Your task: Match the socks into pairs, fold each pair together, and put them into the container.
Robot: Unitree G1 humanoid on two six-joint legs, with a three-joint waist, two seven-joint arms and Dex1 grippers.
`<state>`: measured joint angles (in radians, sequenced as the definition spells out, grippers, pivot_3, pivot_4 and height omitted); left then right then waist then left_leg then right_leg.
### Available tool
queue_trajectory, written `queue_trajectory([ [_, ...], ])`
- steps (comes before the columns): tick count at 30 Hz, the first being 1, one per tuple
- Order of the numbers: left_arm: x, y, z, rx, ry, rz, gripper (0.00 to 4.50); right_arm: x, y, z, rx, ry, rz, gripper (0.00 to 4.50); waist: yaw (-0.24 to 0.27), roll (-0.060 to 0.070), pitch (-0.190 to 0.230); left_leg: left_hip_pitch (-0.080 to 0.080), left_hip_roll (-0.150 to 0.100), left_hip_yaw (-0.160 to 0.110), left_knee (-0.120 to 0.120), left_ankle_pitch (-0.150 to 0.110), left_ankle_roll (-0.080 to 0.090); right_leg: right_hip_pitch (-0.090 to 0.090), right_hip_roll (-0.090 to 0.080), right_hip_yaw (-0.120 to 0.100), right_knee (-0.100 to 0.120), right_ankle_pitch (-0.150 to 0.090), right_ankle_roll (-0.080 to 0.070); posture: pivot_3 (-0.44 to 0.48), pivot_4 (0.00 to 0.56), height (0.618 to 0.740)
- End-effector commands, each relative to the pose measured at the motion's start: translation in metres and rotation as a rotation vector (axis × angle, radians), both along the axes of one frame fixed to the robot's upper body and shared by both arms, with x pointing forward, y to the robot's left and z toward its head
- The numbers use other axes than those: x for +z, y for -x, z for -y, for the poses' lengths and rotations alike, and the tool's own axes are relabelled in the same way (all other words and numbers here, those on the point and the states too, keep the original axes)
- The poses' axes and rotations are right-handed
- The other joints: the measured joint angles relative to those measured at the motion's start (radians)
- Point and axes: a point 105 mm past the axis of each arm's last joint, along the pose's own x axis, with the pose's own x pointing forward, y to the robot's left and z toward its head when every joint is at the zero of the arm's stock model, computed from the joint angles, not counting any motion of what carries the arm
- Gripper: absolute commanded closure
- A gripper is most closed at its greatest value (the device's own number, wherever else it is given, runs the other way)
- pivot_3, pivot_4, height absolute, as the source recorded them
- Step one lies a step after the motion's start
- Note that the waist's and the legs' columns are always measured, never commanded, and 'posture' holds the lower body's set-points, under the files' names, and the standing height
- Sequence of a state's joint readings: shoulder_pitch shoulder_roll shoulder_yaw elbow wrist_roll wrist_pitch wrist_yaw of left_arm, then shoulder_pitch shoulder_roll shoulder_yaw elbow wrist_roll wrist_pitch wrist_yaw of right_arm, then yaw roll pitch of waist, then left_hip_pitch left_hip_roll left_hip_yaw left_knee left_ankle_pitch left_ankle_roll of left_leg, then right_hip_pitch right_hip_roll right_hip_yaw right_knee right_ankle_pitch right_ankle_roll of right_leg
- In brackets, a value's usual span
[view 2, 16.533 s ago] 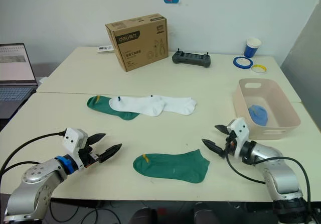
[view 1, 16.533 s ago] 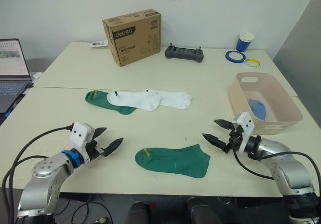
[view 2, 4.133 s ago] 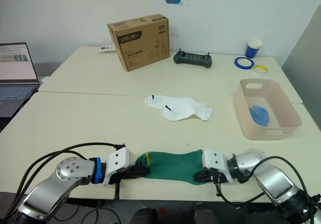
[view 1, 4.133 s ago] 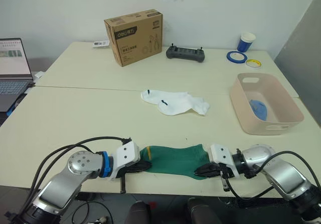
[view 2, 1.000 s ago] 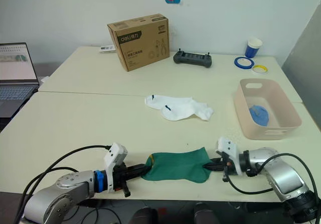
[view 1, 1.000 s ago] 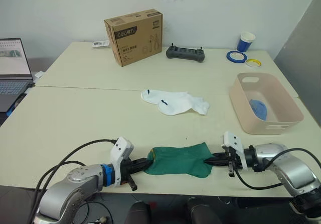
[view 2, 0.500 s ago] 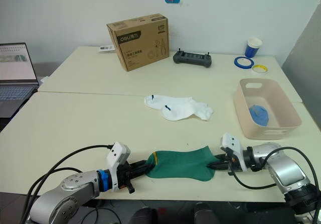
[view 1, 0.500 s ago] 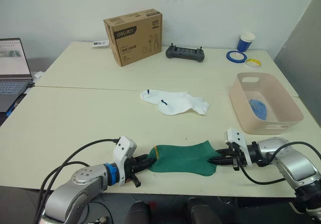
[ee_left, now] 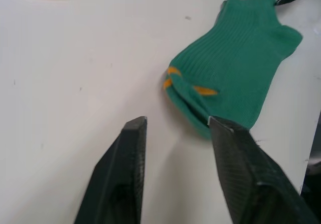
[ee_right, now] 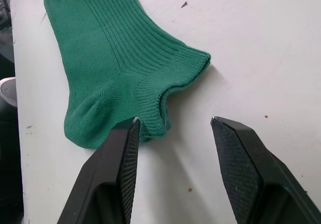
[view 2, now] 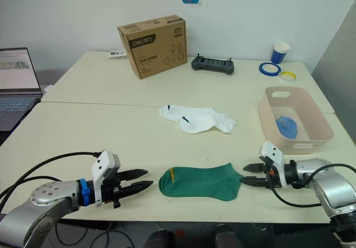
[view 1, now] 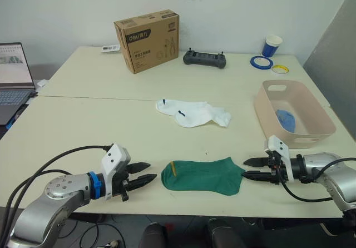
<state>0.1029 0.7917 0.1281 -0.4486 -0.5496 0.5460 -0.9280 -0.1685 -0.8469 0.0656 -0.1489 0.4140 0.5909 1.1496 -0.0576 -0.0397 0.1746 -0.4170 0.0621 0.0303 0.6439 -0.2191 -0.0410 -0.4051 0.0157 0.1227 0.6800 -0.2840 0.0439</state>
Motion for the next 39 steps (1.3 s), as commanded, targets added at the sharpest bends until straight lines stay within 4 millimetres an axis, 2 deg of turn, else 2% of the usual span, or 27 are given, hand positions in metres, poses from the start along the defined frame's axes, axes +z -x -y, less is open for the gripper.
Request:
queue_trajectory([
  [1, 0.012, 0.003, 0.02, -0.153, -0.025, 0.076, 3.97, 0.006, 0.002, -0.005, 0.014, -0.012, 0.023, 2.04, 0.001, 0.0, 0.0, 0.0, 0.0, 0.0, 0.0, 0.0, 0.0, 0.0, 0.0, 0.0, 0.0, 0.0, 0.0, 0.0, 0.15, 0.74],
  [3, 0.01, 0.004, 0.03, -0.208, -0.04, 0.087, 4.47, 0.004, 0.003, -0.006, 0.018, -0.007, 0.02, 2.04, 0.001, 0.0, 0.0, 0.0, 0.0, 0.0, 0.0, 0.0, 0.0, 0.0, 0.0, 0.0, 0.0, 0.0, 0.0, 0.0, 0.15, 0.74],
  [9, -0.007, -0.003, 0.056, -0.279, -0.06, 0.095, 4.47, -0.007, 0.007, -0.008, 0.036, 0.025, 0.006, 2.04, 0.001, 0.0, 0.0, 0.0, 0.0, 0.0, -0.001, 0.0, 0.0, 0.0, 0.001, 0.0, 0.0, 0.0, 0.0, 0.0, 0.15, 0.74],
  [11, -0.015, -0.007, 0.062, -0.285, -0.08, 0.093, 4.47, -0.01, 0.008, -0.014, 0.05, 0.018, 0.0, 2.04, 0.001, 0.0, 0.0, 0.0, 0.0, 0.0, -0.001, 0.0, 0.0, 0.001, 0.001, 0.0, 0.0, 0.0, 0.001, 0.0, 0.15, 0.74],
  [20, -0.048, -0.013, 0.065, -0.279, -0.198, 0.017, 4.47, -0.011, 0.015, -0.035, 0.112, -0.019, -0.026, 2.04, -0.004, 0.0, 0.0, 0.0, 0.001, -0.002, 0.0, 0.0, 0.0, 0.001, 0.002, 0.0, 0.001, 0.001, 0.001, 0.0, 0.15, 0.74],
  [23, -0.053, -0.006, 0.067, -0.281, -0.194, -0.009, 4.5, -0.01, 0.014, -0.033, 0.106, -0.023, -0.023, 2.68, -0.002, 0.0, 0.0, 0.0, 0.0, -0.001, 0.0, 0.0, 0.0, 0.001, 0.002, 0.0, 0.001, 0.001, 0.001, 0.0, 0.15, 0.74],
  [28, -0.054, -0.003, 0.067, -0.276, -0.193, -0.019, 4.5, -0.003, 0.011, -0.03, 0.101, -0.04, -0.017, 4.46, -0.001, 0.001, -0.001, 0.0, 0.0, -0.001, 0.0, 0.0, 0.0, 0.001, 0.002, 0.0, 0.001, 0.001, 0.001, 0.0, 0.15, 0.74],
  [34, -0.053, -0.007, 0.067, -0.263, -0.198, -0.011, 4.5, 0.018, 0.015, -0.041, 0.148, -0.093, -0.036, 4.46, -0.001, 0.001, -0.001, 0.0, 0.0, -0.001, 0.0, 0.0, 0.0, 0.001, 0.002, 0.0, 0.001, 0.001, 0.001, 0.0, 0.15, 0.74],
  [39, -0.055, -0.01, 0.064, -0.248, -0.205, -0.017, 4.5, 0.043, 0.025, -0.063, 0.216, -0.198, -0.094, 4.46, -0.001, 0.001, -0.001, 0.0, 0.0, -0.002, 0.0, 0.0, 0.0, 0.001, 0.002, -0.001, 0.001, 0.001, 0.001, 0.0, 0.15, 0.74],
])
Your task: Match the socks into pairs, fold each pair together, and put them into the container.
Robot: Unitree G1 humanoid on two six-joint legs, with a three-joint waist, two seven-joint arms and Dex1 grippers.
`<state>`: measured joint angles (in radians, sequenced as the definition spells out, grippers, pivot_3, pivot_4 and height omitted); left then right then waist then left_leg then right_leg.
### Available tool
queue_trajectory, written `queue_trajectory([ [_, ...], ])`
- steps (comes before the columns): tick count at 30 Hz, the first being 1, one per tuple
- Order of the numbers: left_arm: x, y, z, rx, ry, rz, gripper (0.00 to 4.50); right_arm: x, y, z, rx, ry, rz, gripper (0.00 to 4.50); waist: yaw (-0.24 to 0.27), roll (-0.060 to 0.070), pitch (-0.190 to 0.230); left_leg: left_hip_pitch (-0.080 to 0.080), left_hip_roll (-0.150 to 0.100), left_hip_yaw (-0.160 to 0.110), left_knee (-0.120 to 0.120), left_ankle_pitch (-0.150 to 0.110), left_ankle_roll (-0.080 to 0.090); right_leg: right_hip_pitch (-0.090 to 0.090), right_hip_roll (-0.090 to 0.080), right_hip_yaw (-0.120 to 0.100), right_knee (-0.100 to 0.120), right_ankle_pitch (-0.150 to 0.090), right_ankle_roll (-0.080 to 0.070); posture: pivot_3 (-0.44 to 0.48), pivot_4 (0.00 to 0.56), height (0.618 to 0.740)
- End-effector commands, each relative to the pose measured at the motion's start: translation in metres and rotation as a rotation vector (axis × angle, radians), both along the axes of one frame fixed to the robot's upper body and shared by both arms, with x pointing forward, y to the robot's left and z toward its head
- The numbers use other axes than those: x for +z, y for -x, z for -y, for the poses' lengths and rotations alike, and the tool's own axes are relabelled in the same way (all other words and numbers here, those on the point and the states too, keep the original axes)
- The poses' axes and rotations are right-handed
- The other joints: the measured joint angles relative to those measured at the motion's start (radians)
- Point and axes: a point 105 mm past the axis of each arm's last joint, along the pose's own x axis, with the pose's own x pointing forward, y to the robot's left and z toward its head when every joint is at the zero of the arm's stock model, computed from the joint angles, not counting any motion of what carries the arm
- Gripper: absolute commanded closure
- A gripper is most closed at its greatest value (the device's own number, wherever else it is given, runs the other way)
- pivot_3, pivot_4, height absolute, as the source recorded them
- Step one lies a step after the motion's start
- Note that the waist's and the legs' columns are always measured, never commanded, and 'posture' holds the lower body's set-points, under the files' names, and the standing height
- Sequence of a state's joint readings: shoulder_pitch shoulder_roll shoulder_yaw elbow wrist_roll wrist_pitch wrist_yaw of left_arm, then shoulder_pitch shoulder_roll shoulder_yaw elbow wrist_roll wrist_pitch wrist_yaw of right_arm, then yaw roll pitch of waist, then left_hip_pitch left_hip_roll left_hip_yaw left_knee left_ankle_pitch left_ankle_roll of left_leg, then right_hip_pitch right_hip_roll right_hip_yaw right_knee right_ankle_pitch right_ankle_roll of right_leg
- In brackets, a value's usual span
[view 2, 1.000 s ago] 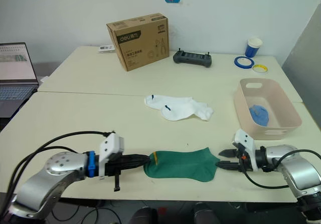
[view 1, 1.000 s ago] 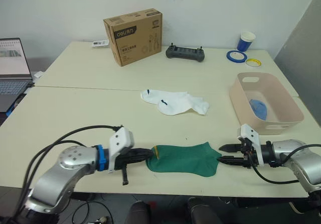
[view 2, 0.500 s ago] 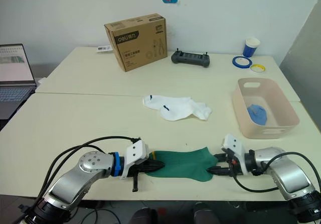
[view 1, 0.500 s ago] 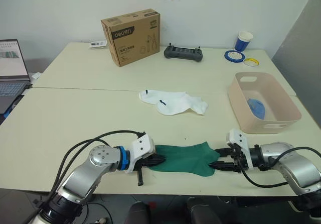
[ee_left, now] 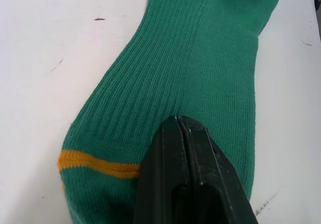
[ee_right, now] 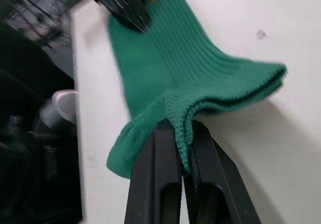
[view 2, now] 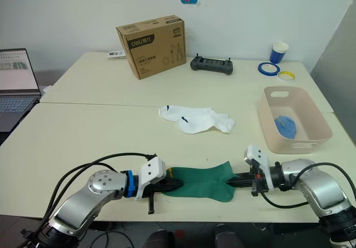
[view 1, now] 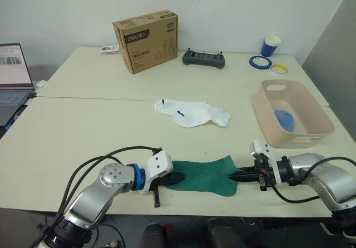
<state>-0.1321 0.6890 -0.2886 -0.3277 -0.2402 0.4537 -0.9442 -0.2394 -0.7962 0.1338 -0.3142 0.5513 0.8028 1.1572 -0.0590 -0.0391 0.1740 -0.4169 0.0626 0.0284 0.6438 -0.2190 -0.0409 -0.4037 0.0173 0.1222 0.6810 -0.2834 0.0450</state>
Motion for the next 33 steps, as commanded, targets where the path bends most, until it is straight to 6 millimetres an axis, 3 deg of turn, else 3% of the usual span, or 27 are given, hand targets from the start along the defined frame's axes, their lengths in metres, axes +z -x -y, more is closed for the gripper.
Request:
queue_trajectory([
  [1, -0.013, 0.002, -0.003, 0.019, -0.037, -0.043, 4.5, 0.03, 0.006, -0.017, 0.063, -0.094, 0.004, 4.46, 0.0, 0.0, 0.0, 0.0, 0.0, 0.0, 0.0, 0.0, 0.0, 0.0, 0.0, 0.0, 0.0, 0.0, 0.0, 0.0, 0.15, 0.74],
  [5, -0.012, -0.001, -0.002, 0.029, -0.021, -0.045, 4.5, 0.03, 0.002, -0.048, 0.115, -0.14, 0.004, 4.46, -0.001, 0.0, 0.0, 0.0, 0.0, 0.0, 0.001, 0.0, 0.0, 0.0, 0.0, 0.0, 0.0, 0.0, 0.0, 0.0, 0.15, 0.74],
  [12, -0.004, -0.012, 0.002, 0.057, 0.008, -0.028, 4.5, 0.017, -0.004, -0.078, 0.191, -0.16, -0.009, 4.46, 0.002, 0.0, 0.0, -0.001, 0.0, 0.0, 0.0, 0.0, 0.0, 0.0, 0.0, 0.0, 0.0, 0.0, 0.001, 0.0, 0.15, 0.74],
  [22, -0.007, -0.003, -0.002, 0.075, 0.002, -0.051, 4.5, 0.002, -0.018, -0.094, 0.181, -0.173, -0.021, 4.46, 0.001, 0.0, 0.0, -0.001, 0.0, 0.0, 0.0, 0.0, 0.0, -0.001, 0.0, -0.001, 0.0, 0.003, 0.005, 0.0, 0.15, 0.74],
  [26, -0.007, -0.001, -0.003, 0.081, 0.003, -0.055, 4.5, 0.013, -0.018, -0.095, 0.178, -0.225, -0.048, 3.36, 0.0, 0.0, 0.0, 0.0, 0.001, -0.001, 0.0, 0.0, 0.0, -0.001, 0.001, -0.001, 0.0, 0.003, 0.005, 0.0, 0.15, 0.74],
  [31, -0.007, -0.002, -0.004, 0.085, 0.005, -0.058, 4.5, 0.031, -0.017, -0.092, 0.167, -0.282, -0.078, 1.6, 0.0, 0.0, 0.0, 0.0, 0.001, -0.001, 0.0, 0.0, 0.0, -0.001, 0.0, -0.001, 0.0, 0.003, 0.005, 0.0, 0.15, 0.74],
  [33, -0.007, -0.003, -0.004, 0.083, 0.003, -0.057, 4.5, 0.036, -0.015, -0.088, 0.168, -0.289, -0.089, 1.6, 0.0, 0.0, 0.0, -0.001, 0.001, -0.001, 0.0, 0.0, 0.0, -0.001, 0.0, -0.001, 0.0, 0.003, 0.005, 0.0, 0.15, 0.74],
])
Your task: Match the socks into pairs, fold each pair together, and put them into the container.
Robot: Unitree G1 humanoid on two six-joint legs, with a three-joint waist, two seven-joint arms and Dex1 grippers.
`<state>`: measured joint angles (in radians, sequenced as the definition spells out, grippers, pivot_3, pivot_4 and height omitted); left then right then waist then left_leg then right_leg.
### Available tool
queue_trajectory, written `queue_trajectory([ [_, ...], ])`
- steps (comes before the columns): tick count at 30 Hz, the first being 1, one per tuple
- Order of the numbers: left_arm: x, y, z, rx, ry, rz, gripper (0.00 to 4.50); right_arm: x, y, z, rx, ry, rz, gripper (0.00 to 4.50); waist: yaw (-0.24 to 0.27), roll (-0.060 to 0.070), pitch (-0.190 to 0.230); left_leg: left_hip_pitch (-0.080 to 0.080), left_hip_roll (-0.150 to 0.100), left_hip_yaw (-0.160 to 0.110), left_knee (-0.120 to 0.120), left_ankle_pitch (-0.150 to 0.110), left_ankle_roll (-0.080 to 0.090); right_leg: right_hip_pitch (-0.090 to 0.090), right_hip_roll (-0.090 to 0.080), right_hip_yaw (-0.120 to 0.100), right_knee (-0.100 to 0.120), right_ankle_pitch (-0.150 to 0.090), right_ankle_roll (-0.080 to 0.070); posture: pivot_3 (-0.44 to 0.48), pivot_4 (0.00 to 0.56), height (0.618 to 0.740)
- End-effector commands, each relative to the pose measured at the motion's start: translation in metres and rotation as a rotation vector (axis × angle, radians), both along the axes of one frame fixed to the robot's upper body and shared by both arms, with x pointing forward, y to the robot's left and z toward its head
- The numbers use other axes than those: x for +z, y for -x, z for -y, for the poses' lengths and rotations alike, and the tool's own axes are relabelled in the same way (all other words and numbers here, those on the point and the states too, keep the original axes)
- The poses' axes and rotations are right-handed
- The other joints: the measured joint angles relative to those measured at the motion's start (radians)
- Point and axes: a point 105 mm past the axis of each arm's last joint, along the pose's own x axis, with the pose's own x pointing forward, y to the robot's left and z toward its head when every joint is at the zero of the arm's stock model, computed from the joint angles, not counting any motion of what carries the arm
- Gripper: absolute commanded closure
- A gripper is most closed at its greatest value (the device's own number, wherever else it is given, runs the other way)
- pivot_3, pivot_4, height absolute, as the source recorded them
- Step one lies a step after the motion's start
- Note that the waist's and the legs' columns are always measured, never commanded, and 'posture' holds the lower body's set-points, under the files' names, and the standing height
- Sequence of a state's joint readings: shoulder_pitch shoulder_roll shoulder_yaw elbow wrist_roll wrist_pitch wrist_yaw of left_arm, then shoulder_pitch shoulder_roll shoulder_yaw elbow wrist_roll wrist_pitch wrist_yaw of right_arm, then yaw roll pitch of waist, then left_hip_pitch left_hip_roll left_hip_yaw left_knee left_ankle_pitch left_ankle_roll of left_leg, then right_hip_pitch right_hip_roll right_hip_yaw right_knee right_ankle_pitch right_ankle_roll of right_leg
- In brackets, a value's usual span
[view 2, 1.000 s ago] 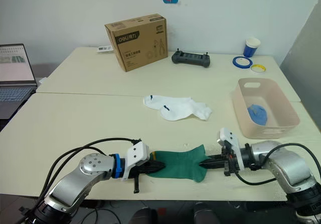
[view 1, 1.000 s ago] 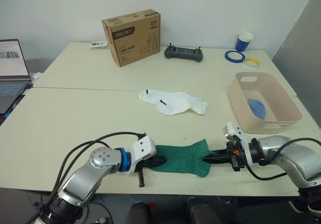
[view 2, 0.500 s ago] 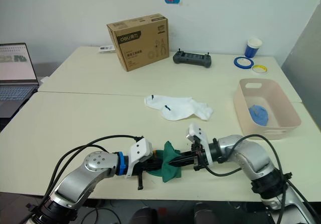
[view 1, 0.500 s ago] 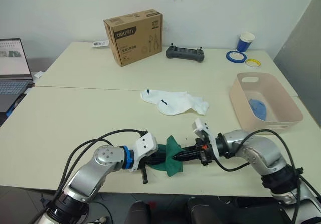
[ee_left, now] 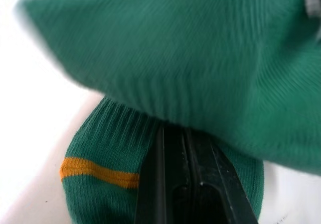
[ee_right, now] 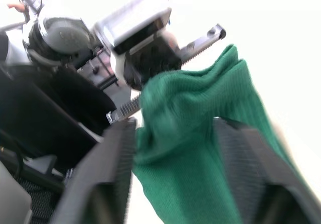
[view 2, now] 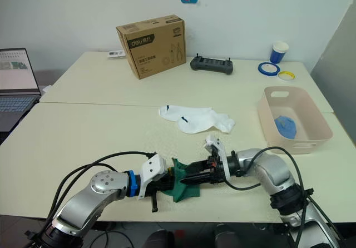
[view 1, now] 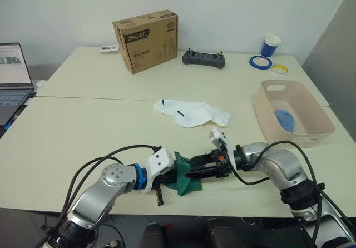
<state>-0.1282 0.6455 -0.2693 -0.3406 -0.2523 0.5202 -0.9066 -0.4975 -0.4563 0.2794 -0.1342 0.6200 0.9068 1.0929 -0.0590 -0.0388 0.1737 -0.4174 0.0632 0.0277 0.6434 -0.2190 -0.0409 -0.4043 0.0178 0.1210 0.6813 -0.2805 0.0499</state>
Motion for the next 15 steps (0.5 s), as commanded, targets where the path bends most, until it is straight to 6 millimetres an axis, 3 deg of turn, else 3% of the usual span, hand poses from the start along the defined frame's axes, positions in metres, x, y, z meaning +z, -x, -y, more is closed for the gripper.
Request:
queue_trajectory([
  [1, -0.008, 0.0, -0.008, 0.02, -0.031, -0.031, 4.5, 0.021, 0.005, 0.004, 0.023, -0.043, 0.027, 1.6, 0.0, 0.0, 0.0, 0.0, 0.0, 0.0, 0.0, 0.0, 0.0, 0.0, 0.0, 0.0, 0.0, 0.0, 0.0, 0.0, 0.15, 0.74],
  [6, -0.008, -0.001, -0.008, 0.015, -0.031, -0.03, 4.5, 0.013, -0.001, 0.014, -0.033, 0.009, 0.134, 1.6, 0.0, 0.0, 0.0, 0.0, 0.0, 0.0, 0.0, 0.0, 0.0, 0.0, 0.0, 0.0, 0.0, -0.001, -0.001, 0.0, 0.15, 0.74],
  [7, -0.008, -0.002, -0.008, 0.015, -0.03, -0.031, 4.5, 0.008, -0.005, 0.015, -0.054, 0.029, 0.169, 1.77, 0.0, 0.0, 0.0, 0.0, 0.0, 0.0, 0.0, 0.0, 0.0, 0.0, 0.0, 0.0, 0.0, -0.001, -0.002, 0.0, 0.15, 0.74],
  [9, -0.007, -0.003, -0.008, 0.013, -0.028, -0.031, 4.5, 0.0, -0.007, 0.018, -0.06, 0.054, 0.217, 2.22, 0.0, 0.0, 0.0, 0.0, 0.0, 0.0, 0.0, 0.0, 0.0, 0.0, 0.0, 0.0, 0.0, -0.002, -0.004, 0.0, 0.15, 0.74],
  [15, -0.004, -0.004, -0.009, 0.015, -0.017, -0.03, 4.5, -0.019, -0.005, 0.011, -0.016, 0.097, 0.306, 4.39, -0.001, 0.0, 0.0, 0.0, 0.0, 0.0, 0.0, 0.0, 0.0, 0.0, 0.0, 0.0, 0.0, -0.002, -0.004, 0.0, 0.15, 0.74],
])
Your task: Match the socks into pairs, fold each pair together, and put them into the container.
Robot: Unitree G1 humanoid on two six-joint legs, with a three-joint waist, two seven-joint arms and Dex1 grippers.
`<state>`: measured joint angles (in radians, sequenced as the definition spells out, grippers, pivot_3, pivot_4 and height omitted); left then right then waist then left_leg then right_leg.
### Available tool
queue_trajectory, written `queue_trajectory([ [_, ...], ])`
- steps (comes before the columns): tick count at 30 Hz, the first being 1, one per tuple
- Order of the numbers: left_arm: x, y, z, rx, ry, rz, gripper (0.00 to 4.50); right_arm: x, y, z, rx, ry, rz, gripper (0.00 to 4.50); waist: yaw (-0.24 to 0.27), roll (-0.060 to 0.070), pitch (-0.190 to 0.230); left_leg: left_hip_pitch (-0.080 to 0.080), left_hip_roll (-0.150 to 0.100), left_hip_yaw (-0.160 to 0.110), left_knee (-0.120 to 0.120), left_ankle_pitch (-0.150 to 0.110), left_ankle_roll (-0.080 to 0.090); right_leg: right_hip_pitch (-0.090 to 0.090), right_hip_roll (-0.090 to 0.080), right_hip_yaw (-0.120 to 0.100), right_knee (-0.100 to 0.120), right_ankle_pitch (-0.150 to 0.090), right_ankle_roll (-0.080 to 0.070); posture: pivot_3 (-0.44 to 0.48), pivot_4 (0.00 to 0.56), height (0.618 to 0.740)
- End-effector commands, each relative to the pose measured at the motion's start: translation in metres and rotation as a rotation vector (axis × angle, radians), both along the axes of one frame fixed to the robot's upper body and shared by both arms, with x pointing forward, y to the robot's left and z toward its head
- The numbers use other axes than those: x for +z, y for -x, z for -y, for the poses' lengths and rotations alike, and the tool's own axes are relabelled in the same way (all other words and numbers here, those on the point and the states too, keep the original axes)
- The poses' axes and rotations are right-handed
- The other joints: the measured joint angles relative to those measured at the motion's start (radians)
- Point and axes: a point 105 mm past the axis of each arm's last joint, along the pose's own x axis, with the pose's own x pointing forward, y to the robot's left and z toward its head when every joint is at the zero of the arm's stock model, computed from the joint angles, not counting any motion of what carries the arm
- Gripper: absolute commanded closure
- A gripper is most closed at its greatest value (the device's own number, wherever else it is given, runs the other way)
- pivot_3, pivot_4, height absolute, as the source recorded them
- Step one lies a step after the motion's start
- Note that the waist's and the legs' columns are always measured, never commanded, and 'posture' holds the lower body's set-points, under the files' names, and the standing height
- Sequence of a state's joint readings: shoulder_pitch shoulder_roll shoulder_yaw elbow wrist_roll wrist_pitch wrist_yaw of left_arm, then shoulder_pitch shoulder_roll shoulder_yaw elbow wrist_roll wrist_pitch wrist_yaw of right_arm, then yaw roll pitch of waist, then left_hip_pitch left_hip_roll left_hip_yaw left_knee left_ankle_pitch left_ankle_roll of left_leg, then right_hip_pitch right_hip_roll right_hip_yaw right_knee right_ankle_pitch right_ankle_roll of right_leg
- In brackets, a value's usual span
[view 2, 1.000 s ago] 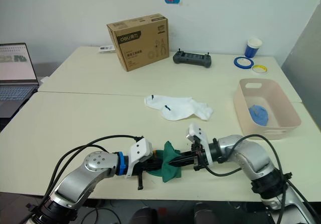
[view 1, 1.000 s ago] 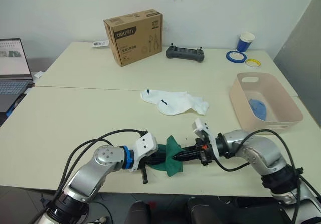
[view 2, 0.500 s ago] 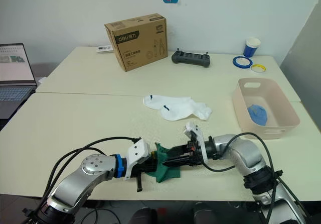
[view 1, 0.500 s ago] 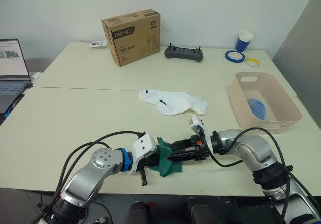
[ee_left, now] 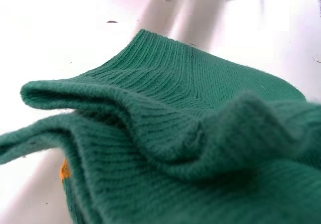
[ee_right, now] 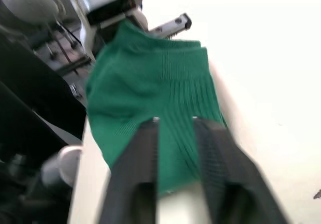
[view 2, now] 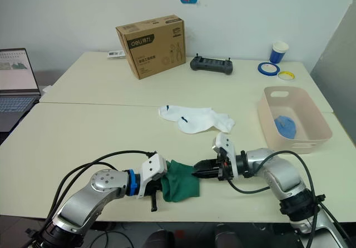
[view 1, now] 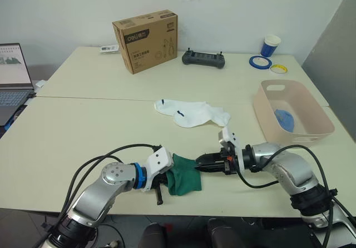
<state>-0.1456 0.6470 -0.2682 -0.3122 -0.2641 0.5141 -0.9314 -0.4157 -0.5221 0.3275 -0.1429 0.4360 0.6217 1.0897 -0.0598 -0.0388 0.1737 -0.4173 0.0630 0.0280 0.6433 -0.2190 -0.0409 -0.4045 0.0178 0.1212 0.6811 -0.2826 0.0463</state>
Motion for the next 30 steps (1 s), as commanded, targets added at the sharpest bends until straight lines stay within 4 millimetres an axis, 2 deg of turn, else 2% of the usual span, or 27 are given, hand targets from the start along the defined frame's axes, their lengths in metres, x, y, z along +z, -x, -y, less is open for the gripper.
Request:
queue_trajectory([
  [1, -0.002, -0.003, -0.008, 0.031, -0.016, -0.011, 4.5, -0.005, 0.001, -0.007, 0.039, 0.013, 0.058, 4.45, 0.0, 0.0, 0.0, 0.0, 0.0, 0.0, 0.0, 0.0, 0.0, 0.0, 0.0, 0.0, 0.0, 0.0, 0.0, 0.0, 0.15, 0.74],
  [5, 0.011, -0.006, -0.01, 0.049, 0.024, 0.012, 4.5, -0.021, 0.0, -0.011, 0.055, 0.065, 0.088, 4.45, 0.0, 0.0, 0.0, 0.0, 0.0, 0.0, 0.0, 0.0, 0.0, 0.0, 0.0, 0.0, 0.0, 0.0, 0.0, 0.0, 0.15, 0.74],
  [8, 0.02, -0.009, -0.015, 0.069, 0.033, 0.024, 4.5, -0.027, 0.0, -0.014, 0.062, 0.072, 0.092, 4.45, 0.0, 0.0, 0.0, 0.0, 0.0, 0.0, 0.0, 0.0, 0.0, 0.0, 0.0, 0.0, 0.0, 0.0, 0.0, 0.0, 0.15, 0.74],
  [12, 0.055, -0.013, -0.045, 0.088, -0.013, 0.091, 4.5, -0.031, -0.007, -0.014, 0.031, 0.075, 0.094, 4.45, -0.001, 0.0, 0.0, 0.0, 0.001, -0.001, 0.0, 0.0, 0.0, -0.001, 0.001, -0.001, 0.0, 0.0, 0.0, 0.0, 0.15, 0.74],
  [14, 0.068, -0.014, -0.051, 0.091, -0.006, 0.117, 4.5, -0.026, -0.008, -0.014, 0.016, 0.047, 0.077, 4.45, -0.001, 0.0, 0.001, 0.0, 0.001, -0.001, 0.0, 0.0, 0.0, -0.001, 0.001, -0.001, 0.0, 0.0, -0.001, 0.0, 0.15, 0.74],
  [18, 0.079, -0.009, -0.045, 0.053, 0.036, 0.108, 4.5, -0.017, -0.005, -0.013, 0.022, 0.013, 0.05, 4.45, 0.0, 0.0, 0.001, 0.0, 0.0, 0.001, 0.0, 0.0, 0.0, 0.0, -0.001, 0.0, 0.0, -0.001, -0.001, 0.0, 0.15, 0.74],
  [21, 0.089, -0.002, -0.031, -0.004, 0.087, 0.093, 4.5, -0.008, -0.002, -0.01, 0.035, 0.007, 0.039, 4.45, 0.002, 0.0, 0.001, -0.001, 0.0, 0.001, 0.0, 0.0, 0.0, 0.0, -0.001, 0.0, 0.0, -0.001, -0.001, 0.0, 0.15, 0.74],
  [23, 0.086, 0.002, -0.017, -0.048, 0.102, 0.075, 4.5, 0.008, -0.002, -0.006, 0.015, -0.035, 0.011, 4.45, 0.004, 0.0, 0.001, -0.001, 0.0, 0.0, 0.0, 0.0, 0.0, 0.0, -0.001, -0.001, 0.0, -0.001, -0.001, 0.0, 0.15, 0.74],
  [26, 0.06, 0.007, -0.013, -0.084, 0.019, 0.048, 4.5, 0.022, -0.003, 0.0, -0.026, -0.07, -0.037, 4.45, 0.003, 0.0, 0.001, -0.001, 0.0, 0.0, 0.0, 0.0, 0.0, 0.0, -0.001, -0.001, 0.0, 0.001, 0.002, 0.0, 0.15, 0.74],
  [30, 0.037, 0.009, -0.015, -0.078, -0.031, 0.022, 4.5, 0.028, 0.006, 0.009, -0.053, -0.055, -0.114, 3.22, 0.0, 0.0, 0.001, -0.001, 0.0, 0.0, -0.001, 0.0, 0.0, -0.001, 0.0, -0.001, 0.0, 0.001, 0.003, 0.0, 0.15, 0.74],
])
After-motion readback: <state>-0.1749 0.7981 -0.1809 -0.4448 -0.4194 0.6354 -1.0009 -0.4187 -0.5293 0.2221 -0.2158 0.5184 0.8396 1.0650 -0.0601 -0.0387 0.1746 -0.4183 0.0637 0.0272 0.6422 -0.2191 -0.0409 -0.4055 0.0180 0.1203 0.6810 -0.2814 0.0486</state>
